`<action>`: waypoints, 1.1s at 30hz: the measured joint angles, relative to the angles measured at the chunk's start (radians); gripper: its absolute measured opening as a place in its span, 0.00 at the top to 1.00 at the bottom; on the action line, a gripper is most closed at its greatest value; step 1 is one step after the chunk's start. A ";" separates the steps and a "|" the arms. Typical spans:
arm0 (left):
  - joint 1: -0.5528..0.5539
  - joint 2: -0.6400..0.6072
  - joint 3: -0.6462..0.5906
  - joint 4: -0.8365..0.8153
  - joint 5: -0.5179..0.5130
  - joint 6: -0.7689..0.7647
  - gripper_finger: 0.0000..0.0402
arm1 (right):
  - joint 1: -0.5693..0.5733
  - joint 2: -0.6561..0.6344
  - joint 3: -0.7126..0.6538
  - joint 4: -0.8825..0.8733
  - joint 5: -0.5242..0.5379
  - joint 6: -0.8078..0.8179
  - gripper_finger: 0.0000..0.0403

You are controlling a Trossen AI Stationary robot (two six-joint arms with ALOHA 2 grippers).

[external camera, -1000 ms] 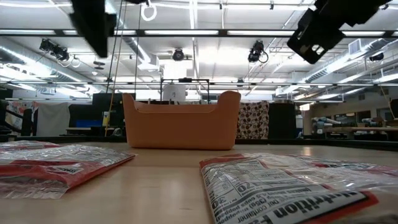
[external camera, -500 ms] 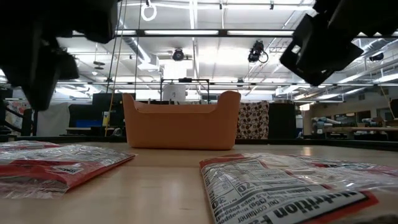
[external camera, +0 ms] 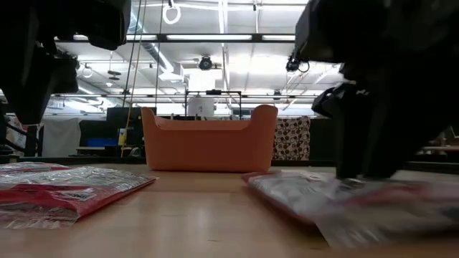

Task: Sort popcorn bags into baskets
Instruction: Put the red popcorn bag into the orange bin

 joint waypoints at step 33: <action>0.162 0.225 0.001 0.533 -0.238 -0.145 0.52 | -0.131 -0.342 -0.387 0.213 0.016 0.579 0.47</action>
